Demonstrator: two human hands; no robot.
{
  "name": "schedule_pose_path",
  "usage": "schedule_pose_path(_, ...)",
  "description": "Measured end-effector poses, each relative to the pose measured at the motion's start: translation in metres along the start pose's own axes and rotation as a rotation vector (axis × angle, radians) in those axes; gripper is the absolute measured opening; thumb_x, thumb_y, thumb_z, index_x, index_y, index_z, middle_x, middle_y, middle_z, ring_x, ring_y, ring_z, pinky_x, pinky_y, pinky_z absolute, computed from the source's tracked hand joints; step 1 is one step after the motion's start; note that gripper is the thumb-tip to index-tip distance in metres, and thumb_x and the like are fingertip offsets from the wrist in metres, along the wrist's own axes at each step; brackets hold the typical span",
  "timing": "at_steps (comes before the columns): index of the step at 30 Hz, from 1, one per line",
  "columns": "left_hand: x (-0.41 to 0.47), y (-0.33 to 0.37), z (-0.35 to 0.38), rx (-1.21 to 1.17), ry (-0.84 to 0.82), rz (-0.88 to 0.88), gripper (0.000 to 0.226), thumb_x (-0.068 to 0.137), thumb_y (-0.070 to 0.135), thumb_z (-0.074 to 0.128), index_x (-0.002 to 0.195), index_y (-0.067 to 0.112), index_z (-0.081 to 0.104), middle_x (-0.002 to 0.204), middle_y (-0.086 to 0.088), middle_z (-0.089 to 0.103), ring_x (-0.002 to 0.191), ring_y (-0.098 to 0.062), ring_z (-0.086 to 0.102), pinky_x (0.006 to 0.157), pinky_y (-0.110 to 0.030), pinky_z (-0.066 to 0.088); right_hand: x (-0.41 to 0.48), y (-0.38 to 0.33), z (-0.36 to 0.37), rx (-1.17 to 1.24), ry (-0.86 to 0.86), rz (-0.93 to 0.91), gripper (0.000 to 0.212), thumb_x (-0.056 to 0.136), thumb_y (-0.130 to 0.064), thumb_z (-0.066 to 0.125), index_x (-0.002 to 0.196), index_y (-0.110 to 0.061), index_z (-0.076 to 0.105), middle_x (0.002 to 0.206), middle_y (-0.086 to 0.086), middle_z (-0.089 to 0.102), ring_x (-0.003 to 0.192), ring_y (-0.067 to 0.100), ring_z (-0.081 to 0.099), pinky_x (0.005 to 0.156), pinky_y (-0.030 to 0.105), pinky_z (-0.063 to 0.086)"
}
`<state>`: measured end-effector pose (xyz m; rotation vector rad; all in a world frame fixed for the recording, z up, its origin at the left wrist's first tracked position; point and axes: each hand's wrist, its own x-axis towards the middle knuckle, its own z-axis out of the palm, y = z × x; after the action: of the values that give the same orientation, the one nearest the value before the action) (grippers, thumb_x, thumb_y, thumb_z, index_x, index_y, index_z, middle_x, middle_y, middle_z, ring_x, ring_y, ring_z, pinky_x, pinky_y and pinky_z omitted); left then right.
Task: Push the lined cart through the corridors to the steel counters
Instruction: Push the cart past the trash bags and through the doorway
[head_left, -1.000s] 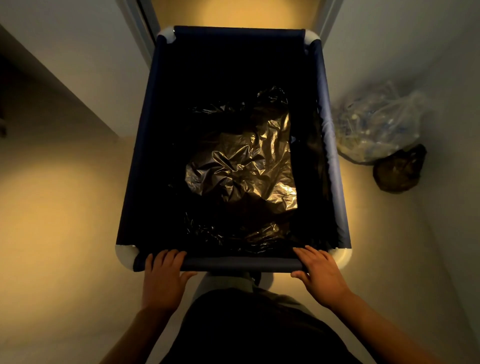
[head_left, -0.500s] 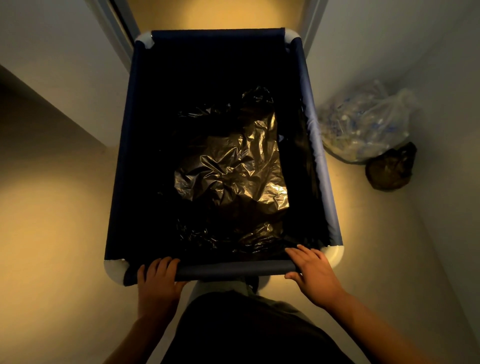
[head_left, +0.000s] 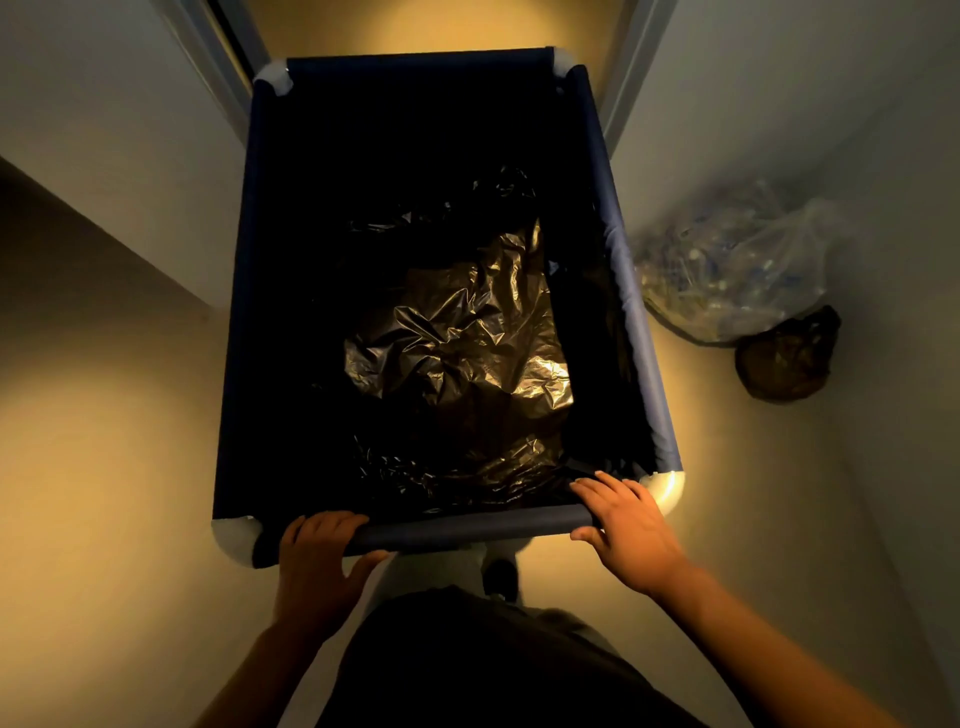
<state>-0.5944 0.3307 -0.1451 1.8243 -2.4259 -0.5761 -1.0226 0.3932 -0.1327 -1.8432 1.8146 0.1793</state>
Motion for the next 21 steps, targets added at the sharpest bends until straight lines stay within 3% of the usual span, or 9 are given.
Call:
schedule_pose_path(8,0.054,-0.002,-0.018,-0.022,0.019,0.009,0.064,0.088,0.077,0.033,0.117,0.029,0.065,0.110,0.009,0.066,0.108,-0.018,0.060,0.107,-0.045,0.038,0.051,0.002,-0.039,-0.040,0.000,0.003,0.067,0.096,-0.071,0.034,0.153,-0.035,0.038,0.156,-0.013,0.045,0.147,0.013,0.035,0.121,0.036,0.023)
schedule_pose_path(13,0.097,-0.012,-0.025,-0.015,0.016,0.020,0.059,0.084,0.073,0.046,0.116,0.027,0.067,0.108,0.009,0.067,0.106,-0.017,0.061,0.106,-0.043,0.037,0.085,-0.006,-0.065,-0.024,-0.014,0.050,0.070,0.094,-0.075,0.037,0.151,-0.034,0.041,0.156,-0.010,0.044,0.148,0.017,0.034,0.121,0.040,0.022)
schedule_pose_path(21,0.166,-0.032,-0.034,-0.058,0.141,0.143,0.051,0.089,0.064,0.054,0.111,0.021,0.069,0.102,0.005,0.068,0.097,-0.022,0.061,0.096,-0.040,0.039,0.138,-0.010,-0.099,-0.016,-0.046,0.091,0.072,0.096,-0.074,0.034,0.154,-0.032,0.037,0.161,-0.006,0.039,0.152,0.022,0.028,0.122,0.044,0.021)
